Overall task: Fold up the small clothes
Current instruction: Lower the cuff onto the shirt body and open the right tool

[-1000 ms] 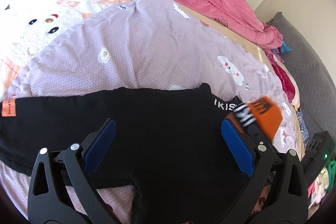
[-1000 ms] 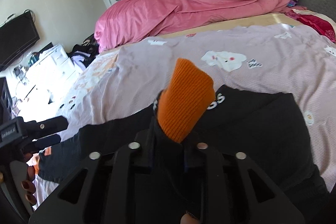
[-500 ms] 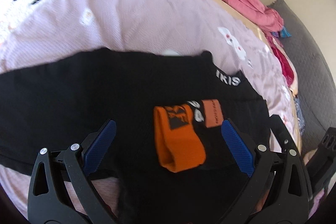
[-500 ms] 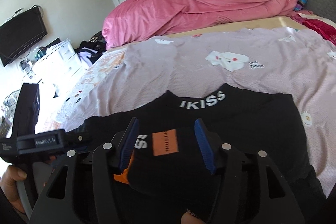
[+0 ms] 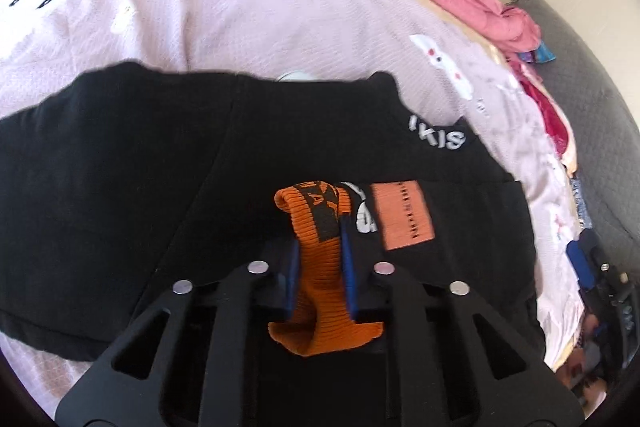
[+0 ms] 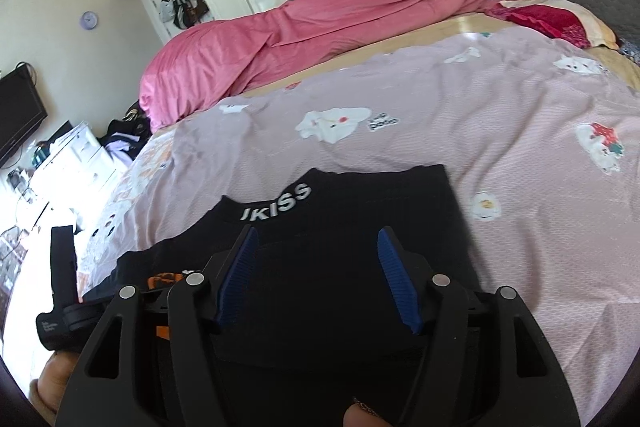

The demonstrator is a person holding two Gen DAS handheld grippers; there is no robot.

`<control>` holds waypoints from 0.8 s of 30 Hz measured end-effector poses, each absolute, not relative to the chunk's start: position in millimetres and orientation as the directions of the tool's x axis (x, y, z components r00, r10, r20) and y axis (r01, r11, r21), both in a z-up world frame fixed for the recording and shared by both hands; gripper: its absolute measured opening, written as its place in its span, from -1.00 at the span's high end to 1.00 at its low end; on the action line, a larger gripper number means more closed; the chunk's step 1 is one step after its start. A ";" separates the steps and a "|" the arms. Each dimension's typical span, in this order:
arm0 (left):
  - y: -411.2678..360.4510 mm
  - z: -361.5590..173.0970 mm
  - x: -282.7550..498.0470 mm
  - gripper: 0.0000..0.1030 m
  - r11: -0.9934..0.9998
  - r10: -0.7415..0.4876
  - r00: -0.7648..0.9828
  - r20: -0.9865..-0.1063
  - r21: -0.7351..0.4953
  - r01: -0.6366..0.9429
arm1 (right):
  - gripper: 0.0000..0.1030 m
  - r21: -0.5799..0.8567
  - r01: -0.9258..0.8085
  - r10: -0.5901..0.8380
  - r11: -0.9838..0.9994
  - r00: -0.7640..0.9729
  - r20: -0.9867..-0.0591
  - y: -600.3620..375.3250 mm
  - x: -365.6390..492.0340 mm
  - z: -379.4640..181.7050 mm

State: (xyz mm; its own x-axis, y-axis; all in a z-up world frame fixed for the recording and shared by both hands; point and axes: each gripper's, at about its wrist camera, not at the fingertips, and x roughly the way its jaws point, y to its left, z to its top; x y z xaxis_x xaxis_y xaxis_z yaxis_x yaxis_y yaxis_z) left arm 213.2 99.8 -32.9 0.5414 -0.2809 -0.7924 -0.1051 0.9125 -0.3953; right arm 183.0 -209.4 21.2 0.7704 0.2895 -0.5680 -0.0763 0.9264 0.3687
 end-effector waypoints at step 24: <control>106.0 10.3 199.1 0.50 0.974 -0.169 0.586 -0.792 -0.226 -0.025 | -0.32 0.236 -0.079 0.219 0.969 0.724 -0.654 -199.0 197.5 1.0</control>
State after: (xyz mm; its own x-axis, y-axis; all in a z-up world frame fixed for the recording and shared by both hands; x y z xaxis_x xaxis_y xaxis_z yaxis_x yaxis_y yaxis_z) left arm 199.1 106.0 10.3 0.5864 -0.1687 -0.7923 -0.0246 0.9739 -0.2256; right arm 197.5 -199.0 1.0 0.7239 0.2185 -0.6544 -0.0794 0.9686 0.2356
